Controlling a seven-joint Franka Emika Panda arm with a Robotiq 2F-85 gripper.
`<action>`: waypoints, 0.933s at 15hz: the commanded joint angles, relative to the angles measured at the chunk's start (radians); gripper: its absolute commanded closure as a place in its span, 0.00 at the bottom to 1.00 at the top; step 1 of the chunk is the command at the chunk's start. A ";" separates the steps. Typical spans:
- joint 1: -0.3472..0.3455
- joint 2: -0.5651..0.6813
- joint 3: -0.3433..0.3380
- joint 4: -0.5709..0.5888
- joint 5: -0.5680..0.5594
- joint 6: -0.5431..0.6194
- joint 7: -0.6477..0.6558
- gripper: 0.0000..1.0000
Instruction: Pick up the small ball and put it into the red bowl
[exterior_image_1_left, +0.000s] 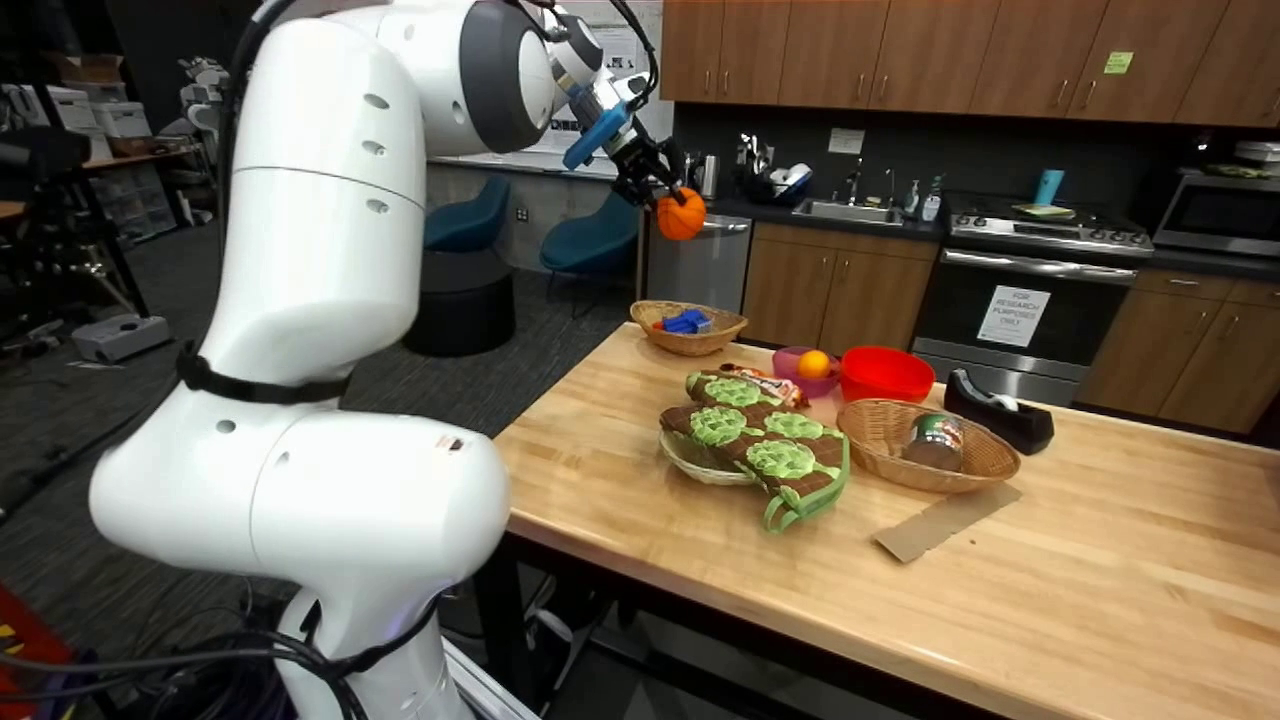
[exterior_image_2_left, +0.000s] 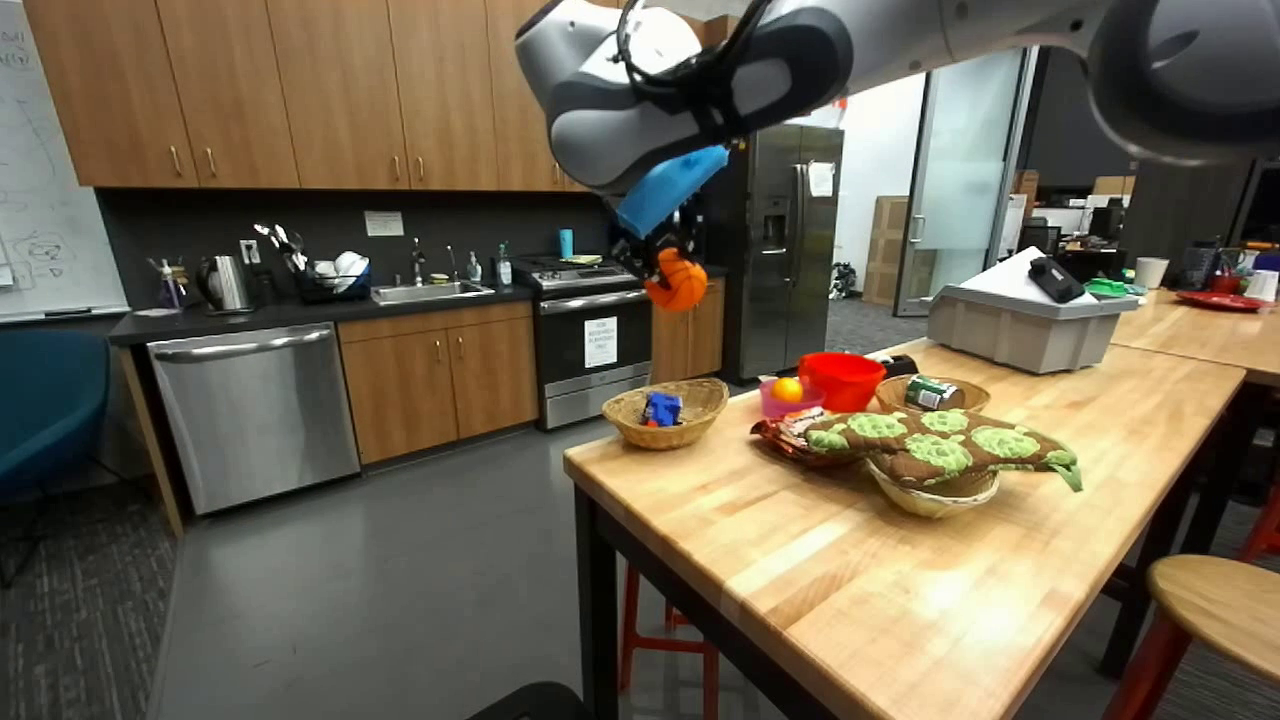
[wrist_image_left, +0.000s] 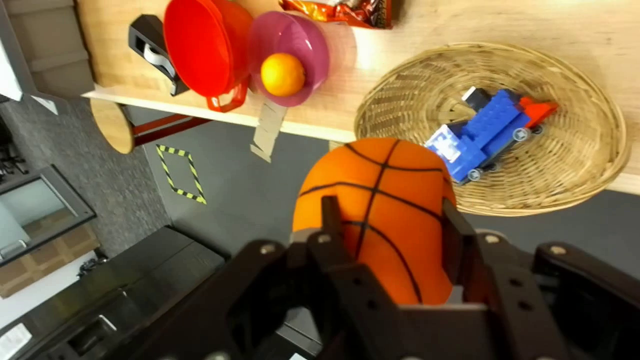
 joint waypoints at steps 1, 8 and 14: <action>0.003 -0.185 -0.020 -0.224 -0.030 0.033 0.103 0.78; -0.154 -0.422 0.086 -0.501 -0.048 0.058 0.260 0.78; -0.296 -0.553 0.133 -0.650 -0.030 0.106 0.296 0.78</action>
